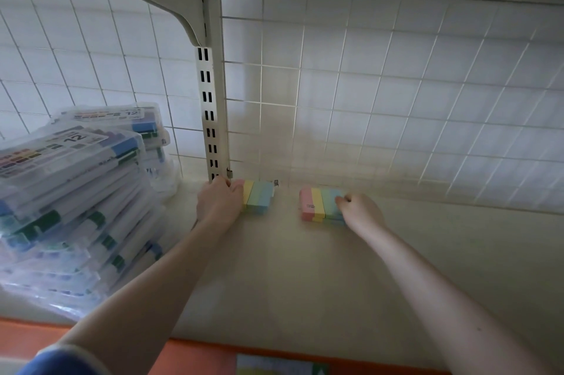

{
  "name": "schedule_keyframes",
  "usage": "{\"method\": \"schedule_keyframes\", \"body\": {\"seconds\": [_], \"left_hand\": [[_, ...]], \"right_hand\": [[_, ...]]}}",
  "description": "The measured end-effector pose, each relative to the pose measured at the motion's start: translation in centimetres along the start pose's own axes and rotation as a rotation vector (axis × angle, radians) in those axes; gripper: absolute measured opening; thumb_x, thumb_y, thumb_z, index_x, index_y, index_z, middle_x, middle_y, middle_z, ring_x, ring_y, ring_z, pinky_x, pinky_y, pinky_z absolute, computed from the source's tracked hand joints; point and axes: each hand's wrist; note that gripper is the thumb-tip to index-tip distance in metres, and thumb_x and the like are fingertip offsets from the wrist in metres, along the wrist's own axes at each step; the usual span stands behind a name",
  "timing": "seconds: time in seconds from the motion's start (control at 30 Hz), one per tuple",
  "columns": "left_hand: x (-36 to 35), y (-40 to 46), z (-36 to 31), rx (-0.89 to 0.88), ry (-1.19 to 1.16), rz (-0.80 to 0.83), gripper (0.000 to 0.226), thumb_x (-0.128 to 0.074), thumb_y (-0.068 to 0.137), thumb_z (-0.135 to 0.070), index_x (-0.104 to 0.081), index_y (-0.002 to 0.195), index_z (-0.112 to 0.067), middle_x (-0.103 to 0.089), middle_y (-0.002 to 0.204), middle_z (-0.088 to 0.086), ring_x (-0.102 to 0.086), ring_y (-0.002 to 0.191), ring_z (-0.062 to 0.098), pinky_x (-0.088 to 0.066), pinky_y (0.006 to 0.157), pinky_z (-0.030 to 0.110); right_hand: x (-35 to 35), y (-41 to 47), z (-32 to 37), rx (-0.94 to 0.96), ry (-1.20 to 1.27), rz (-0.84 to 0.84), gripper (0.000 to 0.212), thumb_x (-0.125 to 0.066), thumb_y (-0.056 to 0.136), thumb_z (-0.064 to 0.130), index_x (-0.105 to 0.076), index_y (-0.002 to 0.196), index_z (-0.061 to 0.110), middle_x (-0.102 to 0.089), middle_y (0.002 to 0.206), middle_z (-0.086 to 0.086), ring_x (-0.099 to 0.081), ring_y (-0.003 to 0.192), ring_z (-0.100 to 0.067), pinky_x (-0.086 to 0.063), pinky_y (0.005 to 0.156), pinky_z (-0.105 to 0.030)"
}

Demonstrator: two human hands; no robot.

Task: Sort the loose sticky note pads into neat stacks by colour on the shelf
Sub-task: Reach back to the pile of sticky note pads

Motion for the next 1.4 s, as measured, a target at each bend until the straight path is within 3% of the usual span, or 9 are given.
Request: {"method": "schedule_keyframes", "body": {"seconds": [0.07,0.17,0.23,0.3,0.5,0.77,1.07,1.4], "left_hand": [[0.3,-0.7,-0.3,-0.028,0.001,-0.013,0.041,-0.041,0.098,-0.041,-0.052,0.120,-0.009,-0.051,0.107,0.007,-0.051,0.099,0.024,-0.045,0.084,0.035],[0.7,-2.0,-1.1,-0.120,0.063,-0.015,0.035,-0.042,0.098,-0.030,-0.052,0.121,-0.005,-0.053,0.116,0.011,-0.049,0.107,0.028,-0.044,0.094,0.042],[0.6,-2.9,-1.8,-0.161,0.114,-0.026,0.036,-0.044,0.097,-0.028,-0.051,0.125,-0.007,-0.052,0.123,0.011,-0.047,0.111,0.028,-0.041,0.093,0.040],[0.3,-3.8,-2.4,-0.171,0.149,-0.035,0.039,-0.046,0.095,-0.030,-0.049,0.128,-0.010,-0.051,0.129,0.010,-0.045,0.116,0.028,-0.039,0.093,0.039],[-1.2,-7.6,-6.0,-0.223,0.241,-0.108,0.043,-0.047,0.094,-0.033,-0.048,0.130,-0.011,-0.045,0.139,0.008,-0.034,0.130,0.028,-0.030,0.104,0.039],[-8.8,-15.8,-15.5,-0.292,0.209,-0.155,0.042,-0.056,0.090,-0.031,-0.053,0.126,-0.009,-0.050,0.131,0.013,-0.040,0.125,0.032,-0.034,0.102,0.039],[-18.8,-26.1,-25.8,-0.348,0.195,-0.019,0.049,-0.051,0.093,-0.037,-0.046,0.135,-0.011,-0.045,0.139,0.008,-0.035,0.130,0.027,-0.031,0.105,0.039],[-23.3,-28.8,-31.5,-0.456,0.174,0.073,0.049,-0.050,0.094,-0.037,-0.045,0.135,-0.011,-0.043,0.141,0.007,-0.034,0.131,0.027,-0.030,0.105,0.038]], "right_hand": [[0.6,-0.4,-0.6,0.021,-0.005,-0.056,0.034,-0.039,0.097,0.024,-0.050,0.068,0.009,-0.047,0.065,-0.007,-0.052,0.076,-0.029,-0.026,0.050,-0.028],[1.9,-1.0,-2.3,0.039,-0.097,-0.163,0.029,-0.042,0.096,0.025,-0.064,0.100,0.006,-0.062,0.099,-0.017,-0.058,0.099,-0.034,-0.041,0.071,-0.034],[3.0,-1.6,-3.8,0.056,-0.223,-0.219,0.034,-0.043,0.096,0.028,-0.059,0.118,0.007,-0.058,0.119,-0.017,-0.053,0.112,-0.034,-0.042,0.088,-0.036],[4.1,-2.0,-5.5,0.083,-0.351,-0.260,0.036,-0.043,0.096,0.030,-0.056,0.123,0.010,-0.056,0.124,-0.015,-0.051,0.116,-0.032,-0.039,0.092,-0.035],[8.6,-3.2,-12.4,0.107,-0.515,-0.293,0.036,-0.043,0.095,0.035,-0.053,0.124,0.016,-0.054,0.124,-0.008,-0.050,0.117,-0.027,-0.037,0.094,-0.033],[17.8,-4.8,-25.6,0.125,-0.597,-0.341,0.034,-0.041,0.095,0.035,-0.052,0.123,0.017,-0.055,0.122,-0.006,-0.051,0.114,-0.025,-0.037,0.094,-0.033],[26.7,-7.6,-39.1,0.075,-0.645,-0.336,0.031,-0.041,0.096,0.034,-0.053,0.117,0.016,-0.056,0.117,-0.006,-0.052,0.111,-0.025,-0.038,0.091,-0.034],[31.0,-9.8,-45.7,-0.030,-0.549,-0.388,0.031,-0.039,0.098,0.033,-0.053,0.117,0.014,-0.055,0.115,-0.007,-0.053,0.105,-0.023,-0.042,0.080,-0.031]]}}
Point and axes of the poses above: each hand's wrist, its own y-axis towards the middle knuckle, its own x-axis out of the back of the hand, z = x × y
